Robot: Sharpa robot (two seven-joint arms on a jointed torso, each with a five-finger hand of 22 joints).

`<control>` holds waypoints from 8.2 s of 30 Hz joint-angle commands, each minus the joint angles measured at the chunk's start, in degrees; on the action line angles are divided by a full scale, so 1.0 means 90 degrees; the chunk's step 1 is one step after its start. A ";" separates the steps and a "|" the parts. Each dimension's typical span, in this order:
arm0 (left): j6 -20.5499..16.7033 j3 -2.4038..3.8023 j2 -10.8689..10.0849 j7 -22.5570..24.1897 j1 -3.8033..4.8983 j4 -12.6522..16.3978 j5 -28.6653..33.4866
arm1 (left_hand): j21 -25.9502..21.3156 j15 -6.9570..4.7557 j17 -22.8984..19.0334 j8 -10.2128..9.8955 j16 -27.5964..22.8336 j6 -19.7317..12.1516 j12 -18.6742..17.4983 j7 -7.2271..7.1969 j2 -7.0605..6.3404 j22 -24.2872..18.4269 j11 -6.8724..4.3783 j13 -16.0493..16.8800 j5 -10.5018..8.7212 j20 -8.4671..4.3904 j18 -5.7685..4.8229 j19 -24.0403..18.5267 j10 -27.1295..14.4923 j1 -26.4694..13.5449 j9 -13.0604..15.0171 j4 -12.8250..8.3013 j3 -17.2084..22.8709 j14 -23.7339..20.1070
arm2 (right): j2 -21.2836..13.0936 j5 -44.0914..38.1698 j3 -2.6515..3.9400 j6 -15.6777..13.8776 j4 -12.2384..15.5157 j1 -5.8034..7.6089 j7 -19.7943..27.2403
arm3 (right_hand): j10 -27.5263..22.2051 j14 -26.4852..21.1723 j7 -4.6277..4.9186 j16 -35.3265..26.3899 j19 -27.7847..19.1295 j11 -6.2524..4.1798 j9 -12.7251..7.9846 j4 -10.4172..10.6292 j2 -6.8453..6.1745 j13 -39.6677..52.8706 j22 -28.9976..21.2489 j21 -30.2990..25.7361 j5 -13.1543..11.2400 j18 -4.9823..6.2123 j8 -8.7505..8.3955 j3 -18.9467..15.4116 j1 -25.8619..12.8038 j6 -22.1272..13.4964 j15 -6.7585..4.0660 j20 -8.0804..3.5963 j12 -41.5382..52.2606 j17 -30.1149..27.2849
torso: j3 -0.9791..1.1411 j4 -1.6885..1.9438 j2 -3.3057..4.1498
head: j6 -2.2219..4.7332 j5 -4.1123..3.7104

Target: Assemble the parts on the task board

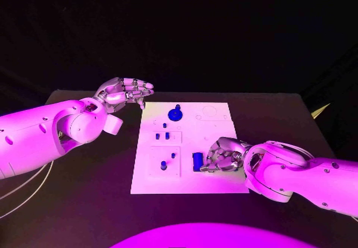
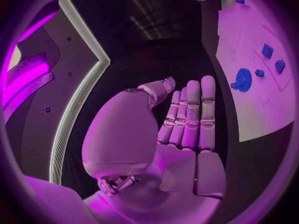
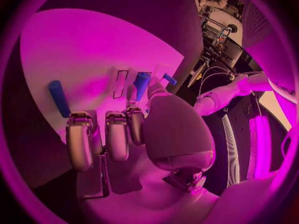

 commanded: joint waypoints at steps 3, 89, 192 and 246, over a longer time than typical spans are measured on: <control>0.0078 0.0004 0.0005 0.0056 0.0003 0.0015 0.0031 | 0.0005 -0.0002 -0.0010 0.0033 -0.0014 0.0023 0.0036 0.0028 0.0024 0.0009 -0.0017 -0.0009 0.0019 0.0026 0.0100 -0.0035 -0.0004 -0.0038 -0.0009 0.0012 0.0038 -0.0035 | -0.0122 -0.0067 0.0000 -0.0111 0.0093 0.0000 0.0188 | 0.0006 0.0569 -0.0005 -0.0013 0.0595 0.0023 0.0008 0.0006 -0.0015 0.0808 0.1599 -0.0014 -0.0038 -0.0083 -0.0003 0.0000 0.0023 0.0041 -0.0004 -0.0033 -0.0007 0.1213 | 0.0001 -0.0003 0.0000 | 0.0005 -0.0005; 0.0074 0.0004 0.0004 0.0057 0.0002 0.0099 0.0035 | 0.0004 -0.0002 -0.0013 0.0046 -0.0006 0.0026 0.0070 0.0025 0.0022 0.0007 -0.0020 -0.0017 0.0019 0.0027 0.0099 -0.0041 0.0000 -0.0074 -0.0016 0.0025 0.0039 -0.0036 | -0.0831 -0.0787 -0.0081 -0.0550 -0.0273 -0.0368 -0.0392 | 0.0123 0.0580 0.0050 0.0009 0.0612 0.0062 -0.0327 -0.0236 0.0001 0.0997 0.1620 0.0067 0.0645 -0.0098 -0.0753 0.1286 0.1071 0.0161 0.0033 0.0007 0.0157 0.1267 | -0.0016 -0.0036 -0.0008 | 0.0019 -0.0220; 0.0094 0.0004 -0.0031 0.0020 0.0003 0.0123 0.0042 | 0.0001 0.0001 -0.0017 0.0049 -0.0004 0.0020 0.0083 0.0030 0.0058 0.0004 -0.0016 -0.0027 0.0019 0.0029 0.0098 -0.0043 -0.0011 -0.0095 -0.0024 0.0047 0.0063 -0.0039 | -0.0052 0.0759 -0.0075 -0.0779 -0.0207 -0.0289 -0.0212 | 0.0176 0.0571 -0.0019 -0.0015 0.0604 0.0006 -0.0008 -0.0039 -0.0236 0.1034 0.1610 0.0031 0.0592 -0.0091 -0.0566 0.2385 -0.0593 0.0346 -0.0018 -0.0043 0.0154 0.1218 | -0.0008 -0.0036 -0.0004 | -0.0025 -0.0208; 0.0099 0.0004 -0.0042 0.0022 0.0003 0.0122 0.0042 | 0.0001 0.0001 -0.0017 0.0049 -0.0004 0.0020 0.0083 0.0030 0.0058 0.0004 -0.0016 -0.0027 0.0019 0.0029 0.0098 -0.0043 -0.0011 -0.0095 -0.0024 0.0047 0.0063 -0.0039 | -0.0510 0.0780 -0.0078 -0.0154 0.0076 -0.0304 0.0159 | 0.0177 0.0570 -0.0023 -0.0019 0.0600 0.0003 0.0141 -0.0198 -0.0516 0.1042 0.1606 0.0013 -0.0030 -0.0088 -0.0440 0.2174 -0.1147 0.0262 -0.0024 -0.0053 0.0134 0.1214 | -0.0016 -0.0031 0.0000 | -0.0020 -0.0216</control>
